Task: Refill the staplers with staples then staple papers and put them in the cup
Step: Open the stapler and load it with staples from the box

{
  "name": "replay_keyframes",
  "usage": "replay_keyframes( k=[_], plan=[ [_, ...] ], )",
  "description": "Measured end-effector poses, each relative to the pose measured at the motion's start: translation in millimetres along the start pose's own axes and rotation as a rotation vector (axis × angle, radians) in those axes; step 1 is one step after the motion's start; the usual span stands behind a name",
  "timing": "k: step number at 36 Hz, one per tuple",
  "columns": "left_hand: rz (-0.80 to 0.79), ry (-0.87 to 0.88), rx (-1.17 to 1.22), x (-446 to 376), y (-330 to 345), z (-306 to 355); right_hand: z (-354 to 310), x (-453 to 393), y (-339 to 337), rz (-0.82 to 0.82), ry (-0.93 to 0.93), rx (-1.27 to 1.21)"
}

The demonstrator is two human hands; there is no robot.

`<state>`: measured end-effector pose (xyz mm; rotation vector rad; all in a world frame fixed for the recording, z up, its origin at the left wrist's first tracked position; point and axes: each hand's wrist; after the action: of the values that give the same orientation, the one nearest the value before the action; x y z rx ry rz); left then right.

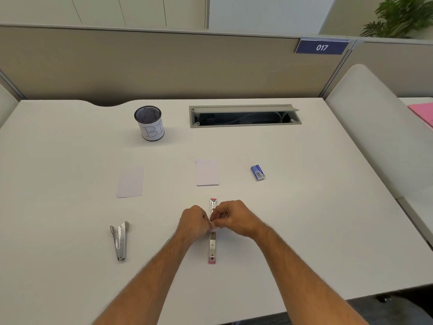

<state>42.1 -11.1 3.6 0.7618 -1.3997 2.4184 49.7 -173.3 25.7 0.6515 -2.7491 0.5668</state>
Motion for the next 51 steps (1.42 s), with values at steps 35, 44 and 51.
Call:
replay_keyframes(
  k=[35,44,51],
  plan=[
    [0.026,-0.003,0.009,1.6,4.3,0.4,8.6,-11.9,27.6,0.198,-0.068,0.492],
    [0.049,0.007,-0.012,1.4,4.3,-0.1,8.7,-10.6,26.8,0.175,-0.078,0.568],
    [0.045,0.002,-0.001,0.8,6.1,0.4,10.0,-15.4,22.3,0.329,-0.018,0.301]
  ],
)
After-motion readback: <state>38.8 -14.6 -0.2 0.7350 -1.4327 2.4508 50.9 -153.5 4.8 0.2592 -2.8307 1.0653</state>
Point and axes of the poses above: each hand's wrist, its own x-axis away from the middle knuckle, its own y-axis out of the palm, z = x × y, and after that the axes turned 14 degrees about -x, right-handed
